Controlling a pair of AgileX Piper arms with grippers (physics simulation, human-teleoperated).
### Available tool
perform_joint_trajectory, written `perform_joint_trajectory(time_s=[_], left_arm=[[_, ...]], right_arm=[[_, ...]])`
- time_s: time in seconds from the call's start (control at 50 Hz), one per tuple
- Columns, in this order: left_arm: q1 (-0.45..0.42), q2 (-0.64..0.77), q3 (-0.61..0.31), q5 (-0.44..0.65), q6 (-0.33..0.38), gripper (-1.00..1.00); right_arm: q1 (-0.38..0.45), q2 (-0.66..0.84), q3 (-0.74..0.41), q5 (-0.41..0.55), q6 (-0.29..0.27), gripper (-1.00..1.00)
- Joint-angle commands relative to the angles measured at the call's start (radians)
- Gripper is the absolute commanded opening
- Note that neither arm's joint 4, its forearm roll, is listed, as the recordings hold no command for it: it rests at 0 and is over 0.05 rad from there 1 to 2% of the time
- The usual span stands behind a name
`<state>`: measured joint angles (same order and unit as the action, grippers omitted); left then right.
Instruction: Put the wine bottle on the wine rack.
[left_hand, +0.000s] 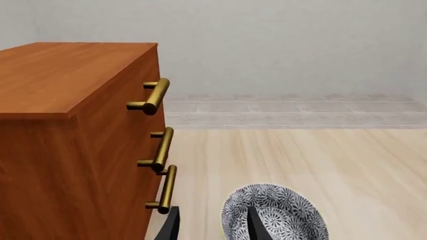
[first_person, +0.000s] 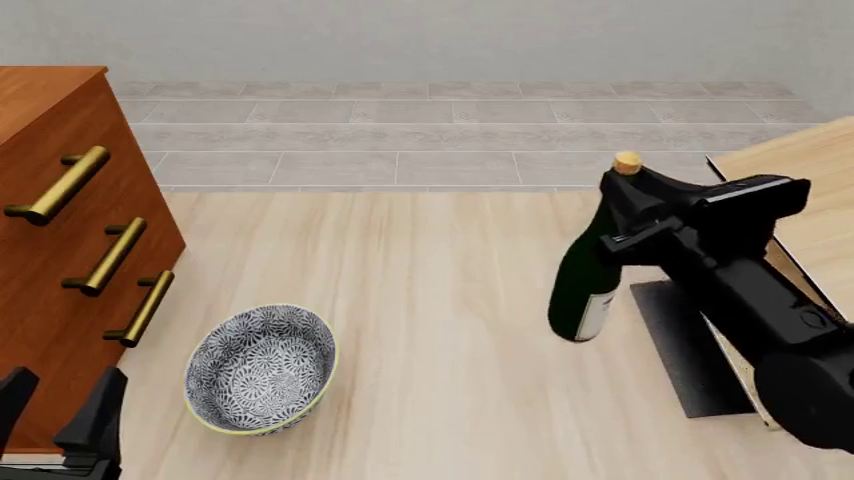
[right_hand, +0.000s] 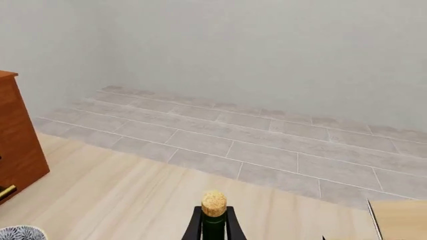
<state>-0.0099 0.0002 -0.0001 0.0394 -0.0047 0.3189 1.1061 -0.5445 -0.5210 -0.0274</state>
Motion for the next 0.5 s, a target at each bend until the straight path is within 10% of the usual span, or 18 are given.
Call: perform_joint_trajectory(time_s=[0.02,0.5], left_arm=[[-0.01,0.0,0.0,0.001,-0.008,1.0],[-0.026,0.0,0.0,-0.015,-0.017,1.0]], right_arm=[[-0.045,-0.11,-0.047,0.114,0.016,-1.0],[-0.146,-0.265,-0.129,0.32,0.025,-1.0]])
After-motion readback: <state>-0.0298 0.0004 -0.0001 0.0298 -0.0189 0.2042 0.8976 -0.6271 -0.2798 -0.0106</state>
